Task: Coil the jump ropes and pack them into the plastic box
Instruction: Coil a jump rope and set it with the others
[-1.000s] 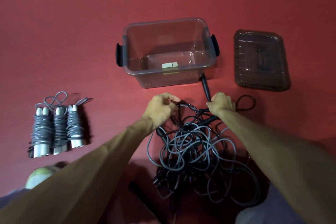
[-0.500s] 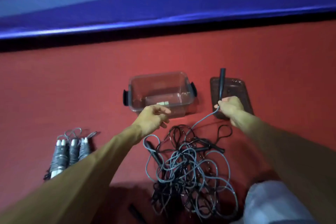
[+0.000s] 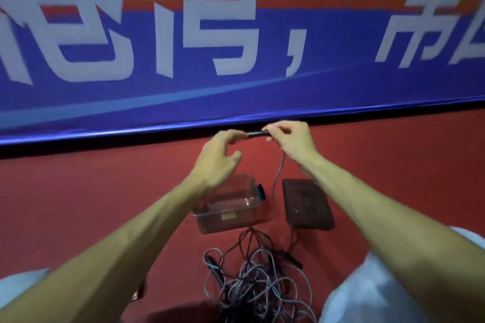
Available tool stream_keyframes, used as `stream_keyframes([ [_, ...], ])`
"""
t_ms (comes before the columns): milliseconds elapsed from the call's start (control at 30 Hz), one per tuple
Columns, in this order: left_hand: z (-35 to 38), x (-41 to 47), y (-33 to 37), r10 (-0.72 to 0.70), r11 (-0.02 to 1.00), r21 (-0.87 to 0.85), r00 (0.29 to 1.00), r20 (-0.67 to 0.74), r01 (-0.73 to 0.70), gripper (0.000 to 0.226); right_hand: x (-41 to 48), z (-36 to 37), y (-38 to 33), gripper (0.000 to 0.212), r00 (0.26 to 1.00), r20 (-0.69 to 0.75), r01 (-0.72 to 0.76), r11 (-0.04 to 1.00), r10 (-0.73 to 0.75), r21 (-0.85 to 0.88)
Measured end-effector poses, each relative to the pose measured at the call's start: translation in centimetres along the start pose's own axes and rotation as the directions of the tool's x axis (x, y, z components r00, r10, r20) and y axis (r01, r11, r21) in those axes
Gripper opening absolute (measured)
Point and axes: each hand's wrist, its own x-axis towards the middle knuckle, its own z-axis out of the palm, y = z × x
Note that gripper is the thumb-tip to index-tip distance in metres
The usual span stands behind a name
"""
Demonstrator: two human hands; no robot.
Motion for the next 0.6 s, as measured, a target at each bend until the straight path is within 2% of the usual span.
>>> stream_keyframes([
  [100, -1.4, -1.3, 1.3, 0.220, 0.963, 0.194, 0.963, -0.158, -0.188, 0.046, -1.2, -1.3, -4.6, 0.013, 0.994, 0.028, 0.104, 0.988, -0.108, 0.113],
  [200, -2.1, -3.6, 1.0, 0.317, 0.922, 0.314, 0.905, -0.283, -0.225, 0.050, -3.4, -1.3, -5.2, 0.015, 0.983, 0.099, 0.136, 0.974, -0.156, 0.180],
  [300, -2.1, -5.4, 0.8, 0.194, 0.949, 0.284, 0.963, -0.189, -0.136, 0.046, -4.6, 0.1, -4.9, 0.013, 0.982, 0.049, 0.164, 0.959, -0.180, 0.231],
  [400, -2.4, -5.3, 0.8, 0.037, 0.991, 0.132, 0.989, -0.144, -0.018, 0.025, -4.6, 1.2, -5.6, 0.007, 0.986, -0.012, 0.160, 0.929, -0.165, 0.335],
  [533, -2.5, -5.0, 0.9, 0.008, 0.993, 0.117, 0.998, -0.068, 0.000, 0.012, -5.2, 1.2, -4.8, 0.000, 0.988, 0.011, 0.142, 0.926, -0.156, 0.350],
  [600, -2.1, -5.1, 1.2, -0.022, 0.997, 0.073, 0.999, -0.035, 0.025, 0.006, -5.5, 0.8, -4.2, 0.007, 0.992, 0.022, 0.113, 0.934, -0.128, 0.339],
])
